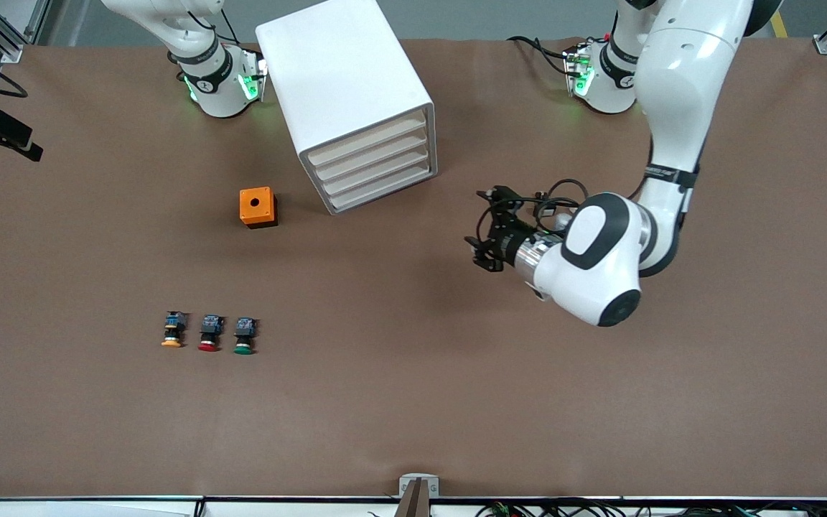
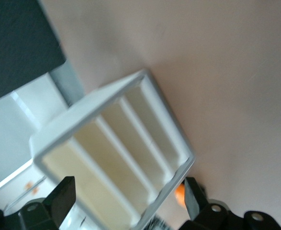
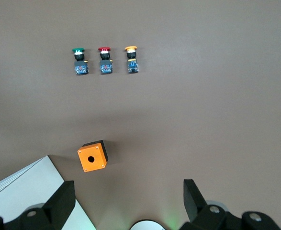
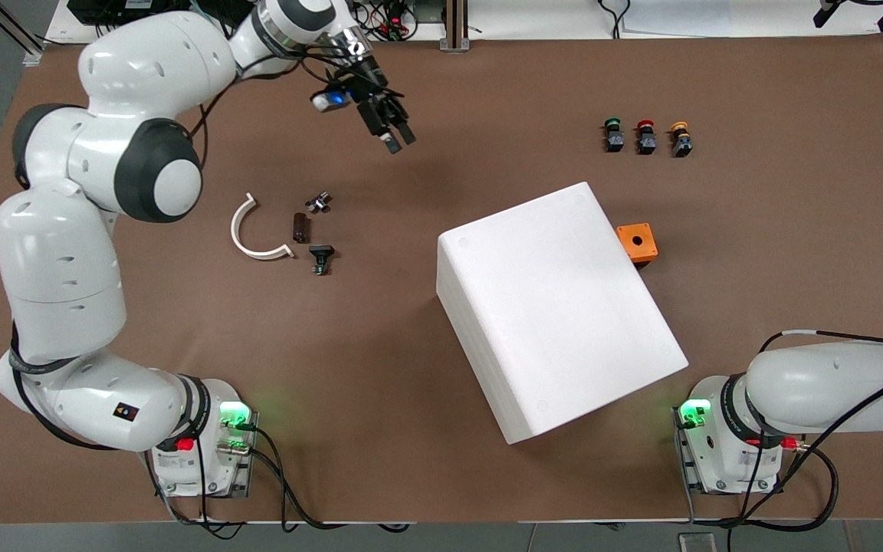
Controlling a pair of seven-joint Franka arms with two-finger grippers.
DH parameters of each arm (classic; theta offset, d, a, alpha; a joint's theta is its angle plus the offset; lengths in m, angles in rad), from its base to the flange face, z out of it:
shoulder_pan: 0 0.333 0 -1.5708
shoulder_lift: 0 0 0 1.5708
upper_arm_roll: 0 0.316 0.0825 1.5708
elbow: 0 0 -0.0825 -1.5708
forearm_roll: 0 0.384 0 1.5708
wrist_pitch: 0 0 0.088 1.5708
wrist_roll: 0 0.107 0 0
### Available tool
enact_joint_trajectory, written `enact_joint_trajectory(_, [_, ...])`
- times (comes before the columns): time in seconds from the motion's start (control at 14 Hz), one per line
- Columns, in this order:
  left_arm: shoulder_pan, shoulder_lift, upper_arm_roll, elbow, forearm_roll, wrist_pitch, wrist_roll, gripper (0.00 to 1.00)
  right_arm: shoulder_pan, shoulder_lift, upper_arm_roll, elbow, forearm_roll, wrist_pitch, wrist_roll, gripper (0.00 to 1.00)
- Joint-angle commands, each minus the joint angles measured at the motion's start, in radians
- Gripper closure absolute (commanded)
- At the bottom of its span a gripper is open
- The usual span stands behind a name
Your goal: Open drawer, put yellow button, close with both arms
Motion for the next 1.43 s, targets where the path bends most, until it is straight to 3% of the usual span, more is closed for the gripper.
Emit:
enact_joint_trajectory(0.0, [-0.014, 0.042, -0.010, 0.037, -0.139, -0.065, -0.101, 0.00, -0.013, 0.106, 0.009, 0.053, 0.001, -0.003, -0.012, 0.00])
enact_joint_trajectory(0.36, [-0.077, 0.109, -0.043, 0.027, -0.215, -0.065, -0.343, 0.00, -0.024, 0.183, 0.008, 0.060, -0.005, 0.101, -0.014, 0.00])
enact_joint_trajectory(0.57, [-0.117, 0.129, -0.053, 0.024, -0.220, -0.079, -0.366, 0.15, -0.017, 0.275, 0.009, 0.057, -0.047, 0.170, -0.009, 0.00])
enact_joint_trajectory(0.79, [-0.132, 0.140, -0.070, -0.014, -0.218, -0.129, -0.379, 0.30, -0.012, 0.316, 0.009, -0.026, -0.048, 0.347, -0.006, 0.00])
enact_joint_trajectory(1.29, [-0.195, 0.140, -0.071, -0.072, -0.215, -0.174, -0.377, 0.36, 0.003, 0.531, 0.013, -0.135, -0.036, 0.721, 0.113, 0.00])
enact_joint_trajectory(1.36, [-0.202, 0.140, -0.082, -0.072, -0.215, -0.181, -0.377, 0.43, 0.020, 0.549, 0.013, -0.149, -0.036, 0.769, 0.135, 0.00])
